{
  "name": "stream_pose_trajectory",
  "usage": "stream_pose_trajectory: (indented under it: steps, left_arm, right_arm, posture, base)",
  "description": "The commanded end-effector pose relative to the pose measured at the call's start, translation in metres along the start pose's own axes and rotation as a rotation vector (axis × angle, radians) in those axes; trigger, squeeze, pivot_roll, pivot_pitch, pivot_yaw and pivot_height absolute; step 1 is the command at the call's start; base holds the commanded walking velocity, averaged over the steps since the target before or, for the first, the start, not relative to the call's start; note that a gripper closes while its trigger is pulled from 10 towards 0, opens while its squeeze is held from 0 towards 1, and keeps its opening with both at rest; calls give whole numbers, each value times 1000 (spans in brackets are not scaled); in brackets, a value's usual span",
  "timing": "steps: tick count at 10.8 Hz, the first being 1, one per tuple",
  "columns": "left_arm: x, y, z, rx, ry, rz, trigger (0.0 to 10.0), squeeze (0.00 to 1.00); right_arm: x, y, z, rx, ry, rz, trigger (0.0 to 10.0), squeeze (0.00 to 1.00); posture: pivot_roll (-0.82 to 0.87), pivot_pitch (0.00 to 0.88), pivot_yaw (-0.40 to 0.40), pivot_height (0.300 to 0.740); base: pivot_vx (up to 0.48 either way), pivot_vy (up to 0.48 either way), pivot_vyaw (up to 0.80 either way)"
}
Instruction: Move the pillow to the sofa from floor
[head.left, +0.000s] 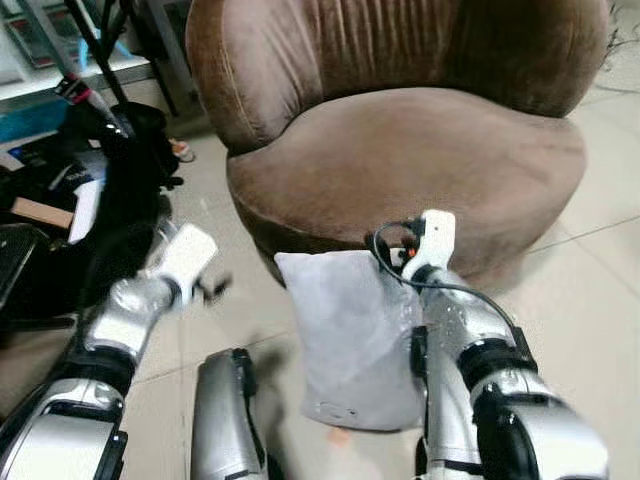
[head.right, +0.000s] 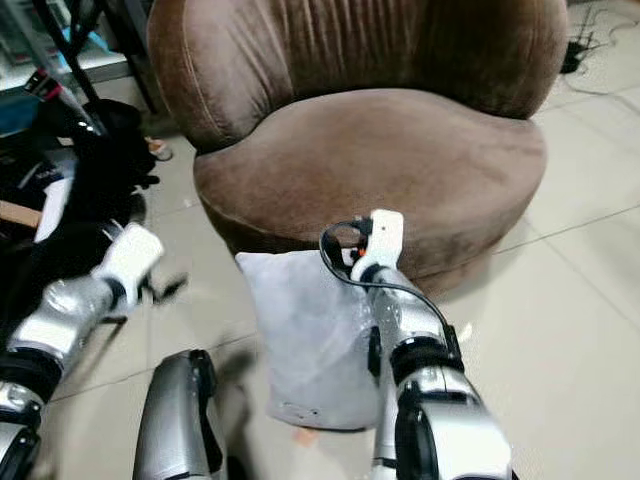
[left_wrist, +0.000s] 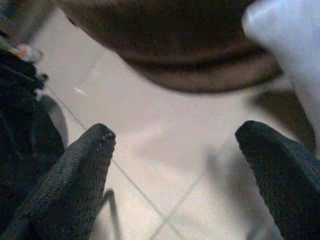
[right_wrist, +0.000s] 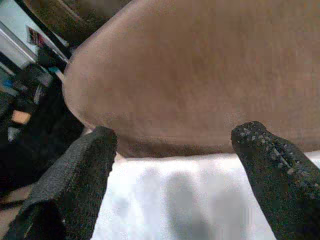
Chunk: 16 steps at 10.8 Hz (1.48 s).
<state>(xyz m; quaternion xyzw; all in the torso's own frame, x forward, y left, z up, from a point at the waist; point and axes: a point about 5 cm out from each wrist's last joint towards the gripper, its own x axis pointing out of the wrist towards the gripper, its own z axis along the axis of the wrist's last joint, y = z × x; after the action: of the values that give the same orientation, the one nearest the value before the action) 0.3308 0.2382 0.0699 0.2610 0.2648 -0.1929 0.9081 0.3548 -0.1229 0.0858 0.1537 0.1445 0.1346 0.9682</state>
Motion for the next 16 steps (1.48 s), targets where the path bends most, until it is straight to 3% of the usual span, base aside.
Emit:
stream_pose_trajectory:
  steps: [1, 3, 4, 5, 7, 8, 12, 15, 16]
  left_arm:
    - [1, 3, 5, 123, 28, -53, 10000, 0]
    - [15, -20, 12, 349, 77, -172, 10000, 0]
    - [20, -28, 16, 371, 73, -159, 10000, 0]
    - [25, -33, 21, 484, 57, -111, 10000, 0]
    - [32, -44, 32, 502, 24, -91, 10000, 0]
    - [34, -50, 37, 551, 22, -97, 10000, 0]
    - [41, -57, 51, 677, 24, -11, 10000, 0]
    - [43, -62, 49, 697, 34, 32, 10000, 0]
    - [43, -62, 49, 680, 29, 42, 10000, 0]
  right_arm:
    - [-5, 8, 13, -2, -40, 37, 10000, 0]
    - [-35, 24, 35, -34, -122, 95, 10000, 0]
    - [-51, 32, 40, -50, -141, 116, 10000, 0]
    - [-72, 39, 41, -65, -137, 150, 10000, 0]
    - [-108, 43, 39, -63, -91, 165, 10000, 0]
    - [-120, 37, 23, -57, -29, 119, 10000, 0]
    - [-184, 56, 4, 10, 97, 106, 10000, 0]
    - [-220, 60, -7, 3, 192, 82, 10000, 0]
    - [-222, 59, -9, -2, 210, 79, 10000, 0]
  posture:
    - [-155, 0, 197, 412]
    - [-187, 2, 229, 412]
    - [-234, 14, 231, 412]
    - [-261, 32, 233, 412]
    - [-310, 101, 233, 412]
    - [-323, 142, 236, 412]
    - [-408, 357, 213, 412]
    - [-472, 397, 171, 412]
    - [-464, 378, 168, 412]
  base:
    - [0, 0, 0]
    - [0, 0, 0]
    - [0, 0, 0]
    - [0, 0, 0]
    - [0, 0, 0]
    - [0, 0, 0]
    - [0, 0, 0]
    - [0, 0, 0]
    - [0, 0, 0]
